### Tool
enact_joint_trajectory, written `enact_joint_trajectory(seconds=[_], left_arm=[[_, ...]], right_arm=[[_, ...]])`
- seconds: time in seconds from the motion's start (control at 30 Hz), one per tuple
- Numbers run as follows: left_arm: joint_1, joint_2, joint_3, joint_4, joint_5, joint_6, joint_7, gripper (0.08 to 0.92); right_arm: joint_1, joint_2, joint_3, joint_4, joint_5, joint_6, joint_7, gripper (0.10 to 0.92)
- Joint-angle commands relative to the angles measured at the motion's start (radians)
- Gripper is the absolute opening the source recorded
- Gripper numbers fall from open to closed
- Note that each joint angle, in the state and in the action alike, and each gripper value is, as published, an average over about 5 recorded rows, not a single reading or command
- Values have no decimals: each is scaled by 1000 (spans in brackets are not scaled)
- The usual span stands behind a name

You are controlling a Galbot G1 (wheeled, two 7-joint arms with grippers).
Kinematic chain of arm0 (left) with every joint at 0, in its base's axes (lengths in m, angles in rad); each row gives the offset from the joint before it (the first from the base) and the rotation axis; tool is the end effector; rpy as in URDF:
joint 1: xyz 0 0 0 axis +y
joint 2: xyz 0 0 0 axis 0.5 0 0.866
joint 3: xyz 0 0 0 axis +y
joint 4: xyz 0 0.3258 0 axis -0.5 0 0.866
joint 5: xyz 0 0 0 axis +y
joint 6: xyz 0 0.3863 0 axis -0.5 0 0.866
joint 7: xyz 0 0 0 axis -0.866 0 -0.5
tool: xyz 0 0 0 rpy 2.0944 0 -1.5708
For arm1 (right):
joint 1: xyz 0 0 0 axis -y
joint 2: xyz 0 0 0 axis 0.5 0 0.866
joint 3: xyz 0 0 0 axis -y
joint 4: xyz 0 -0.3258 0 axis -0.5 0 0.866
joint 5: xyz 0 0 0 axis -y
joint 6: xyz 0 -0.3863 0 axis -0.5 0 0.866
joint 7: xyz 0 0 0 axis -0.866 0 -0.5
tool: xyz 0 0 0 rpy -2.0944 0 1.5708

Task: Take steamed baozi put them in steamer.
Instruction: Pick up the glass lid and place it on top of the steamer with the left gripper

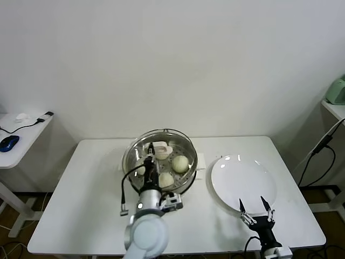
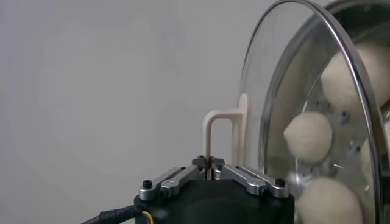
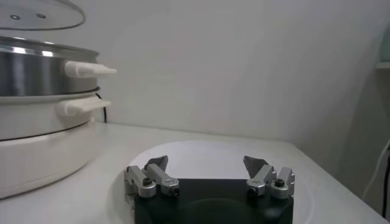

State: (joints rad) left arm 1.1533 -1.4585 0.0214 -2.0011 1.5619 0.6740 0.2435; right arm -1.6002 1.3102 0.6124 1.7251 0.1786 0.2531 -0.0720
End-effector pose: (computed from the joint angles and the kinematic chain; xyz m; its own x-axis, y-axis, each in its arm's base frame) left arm 0.2790 -0.1624 -0.2148 -0.9955 -0.0945 0.0019 -0.0121 0.1477 0.9890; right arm 0.1929 -0.1014 -0.4113 -0.9895 -0.0511 0.1355 -0.0641 0.9936 -0.0932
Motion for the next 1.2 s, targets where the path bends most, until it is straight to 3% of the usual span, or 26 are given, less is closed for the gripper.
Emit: enact_joint_trajectory(seconds=[0.03,0.43,1.2], left_arm=[[-35,-50,67,37,56,26,27,131],[-64,-97,74,158,72,32,15,131],[-60,-20,4,168,74,23,-1,132]], right_arm=[[-1,-4,2,-5,7,20,4,823],[11,9,3,-22,3,49,25,823],[4,20,-3,-29,-27,83,13,823]])
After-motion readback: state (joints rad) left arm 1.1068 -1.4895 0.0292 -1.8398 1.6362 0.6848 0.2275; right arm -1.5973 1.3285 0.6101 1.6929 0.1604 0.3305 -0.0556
